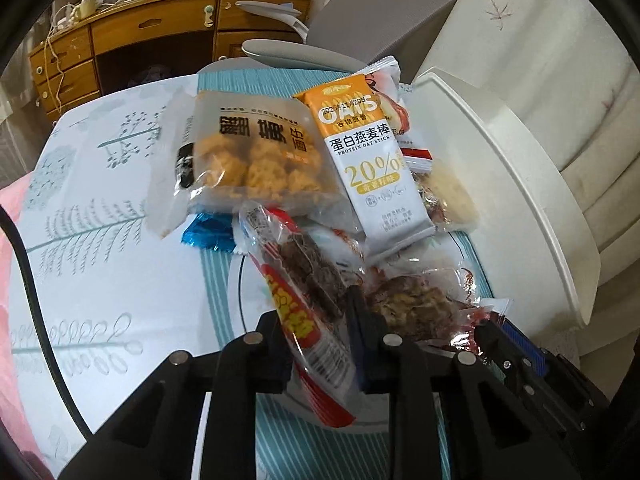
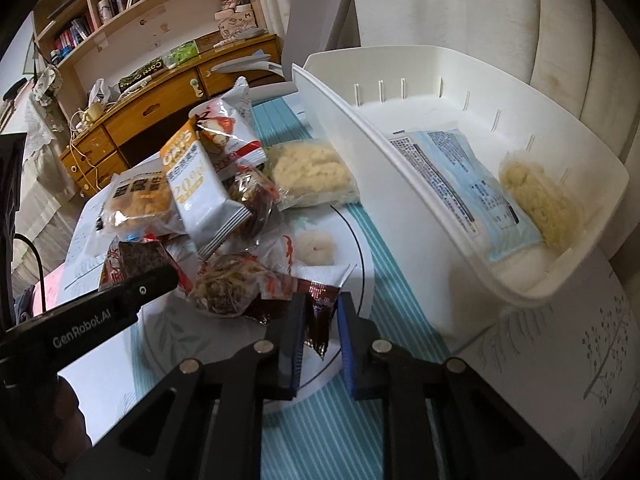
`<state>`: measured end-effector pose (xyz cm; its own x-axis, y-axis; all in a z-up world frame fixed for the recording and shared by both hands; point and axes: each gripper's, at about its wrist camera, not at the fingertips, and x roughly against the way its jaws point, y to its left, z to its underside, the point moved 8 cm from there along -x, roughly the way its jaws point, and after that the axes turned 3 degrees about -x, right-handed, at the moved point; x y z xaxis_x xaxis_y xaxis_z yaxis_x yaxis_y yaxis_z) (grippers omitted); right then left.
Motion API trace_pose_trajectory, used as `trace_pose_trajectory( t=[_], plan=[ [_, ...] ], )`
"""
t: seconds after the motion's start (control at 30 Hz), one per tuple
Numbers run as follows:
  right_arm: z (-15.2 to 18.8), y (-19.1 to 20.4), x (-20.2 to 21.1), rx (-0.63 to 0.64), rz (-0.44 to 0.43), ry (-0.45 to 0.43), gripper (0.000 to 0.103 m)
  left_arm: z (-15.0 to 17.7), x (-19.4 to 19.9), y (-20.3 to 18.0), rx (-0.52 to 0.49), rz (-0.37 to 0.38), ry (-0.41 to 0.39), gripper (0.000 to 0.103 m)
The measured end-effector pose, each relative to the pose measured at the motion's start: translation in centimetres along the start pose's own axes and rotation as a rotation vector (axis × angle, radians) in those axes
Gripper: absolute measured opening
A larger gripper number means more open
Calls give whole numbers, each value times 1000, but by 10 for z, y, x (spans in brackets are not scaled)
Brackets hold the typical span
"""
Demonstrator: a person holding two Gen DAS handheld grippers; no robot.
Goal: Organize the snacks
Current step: 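Grasp the red-and-white packet with the left gripper while the right gripper grasps a small brown packet, then carry both packets into the white box and open both grippers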
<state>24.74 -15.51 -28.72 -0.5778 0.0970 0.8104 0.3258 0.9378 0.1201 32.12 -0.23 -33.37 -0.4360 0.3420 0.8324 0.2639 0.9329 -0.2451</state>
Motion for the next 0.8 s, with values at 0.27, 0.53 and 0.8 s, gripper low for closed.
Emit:
trace_pose_trajectory(
  t=[0.27,0.53,0.8],
  plan=[
    [8,6,26,22,-19,-16,13,19,37,-4,16,4,-10,21],
    [5,4,64,31,-37,-62,12,40,83,-12,26,7,0,21],
    [-10,2,103,46,-85,-111,11,47,126,-23,26,-12,-1,21]
  ],
)
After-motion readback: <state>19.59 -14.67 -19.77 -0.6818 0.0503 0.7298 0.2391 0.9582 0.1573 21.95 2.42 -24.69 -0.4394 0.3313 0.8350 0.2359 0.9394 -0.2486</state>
